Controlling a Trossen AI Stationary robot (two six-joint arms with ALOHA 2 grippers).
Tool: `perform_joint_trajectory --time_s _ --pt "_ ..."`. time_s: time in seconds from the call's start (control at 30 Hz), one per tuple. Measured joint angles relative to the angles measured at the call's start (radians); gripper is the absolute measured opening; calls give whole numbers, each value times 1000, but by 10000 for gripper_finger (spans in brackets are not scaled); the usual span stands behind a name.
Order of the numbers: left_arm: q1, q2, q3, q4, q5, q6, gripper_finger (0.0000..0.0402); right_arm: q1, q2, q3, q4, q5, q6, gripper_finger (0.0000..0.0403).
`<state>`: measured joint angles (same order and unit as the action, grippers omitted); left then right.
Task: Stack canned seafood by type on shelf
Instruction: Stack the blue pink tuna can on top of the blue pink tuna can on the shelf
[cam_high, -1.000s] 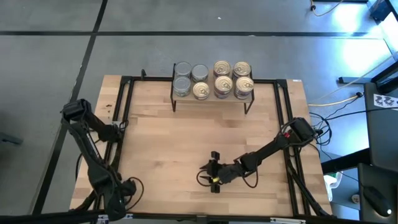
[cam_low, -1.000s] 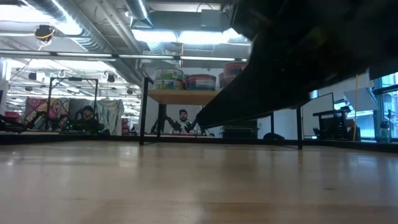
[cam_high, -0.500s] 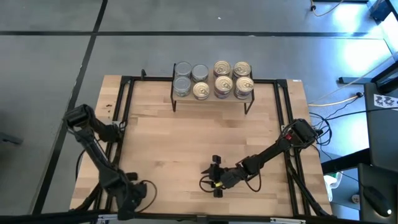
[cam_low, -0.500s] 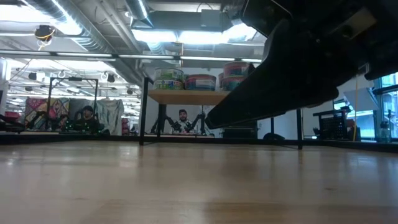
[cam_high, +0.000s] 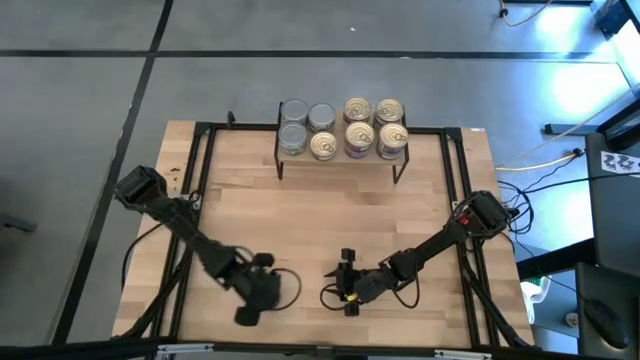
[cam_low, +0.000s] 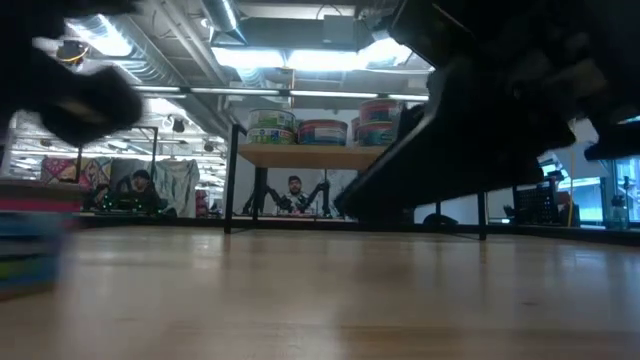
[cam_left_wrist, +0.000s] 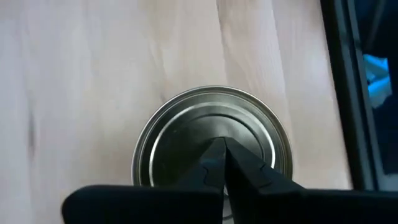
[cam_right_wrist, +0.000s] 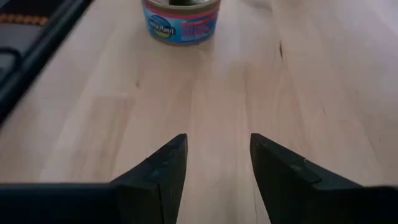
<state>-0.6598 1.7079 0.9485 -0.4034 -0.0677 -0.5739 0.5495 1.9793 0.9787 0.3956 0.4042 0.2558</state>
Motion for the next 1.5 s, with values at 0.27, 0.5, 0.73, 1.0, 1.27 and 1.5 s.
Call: perform_joint_trajectory --time_s 0.27,0.5,0.73,1.0,1.27,1.5 --pt "174 40 -5 171 -15 241 3 1 -57 -1 -146 10 3 174" --pt "298 55 -10 315 -46 429 3 1 -173 -1 -306 14 2 174" --pt "361 14 -10 360 -40 430 5 0 -224 0 -326 -4 1 174" --pt "367 -90 -11 227 -53 451 88 -19 -221 0 -213 -2 0 180" --pt "368 -57 -142 441 -45 504 152 -41 -189 0 -147 -49 -51 245" --pt "387 -41 -224 608 -29 554 161 -54 -146 1 -90 -82 -78 312"
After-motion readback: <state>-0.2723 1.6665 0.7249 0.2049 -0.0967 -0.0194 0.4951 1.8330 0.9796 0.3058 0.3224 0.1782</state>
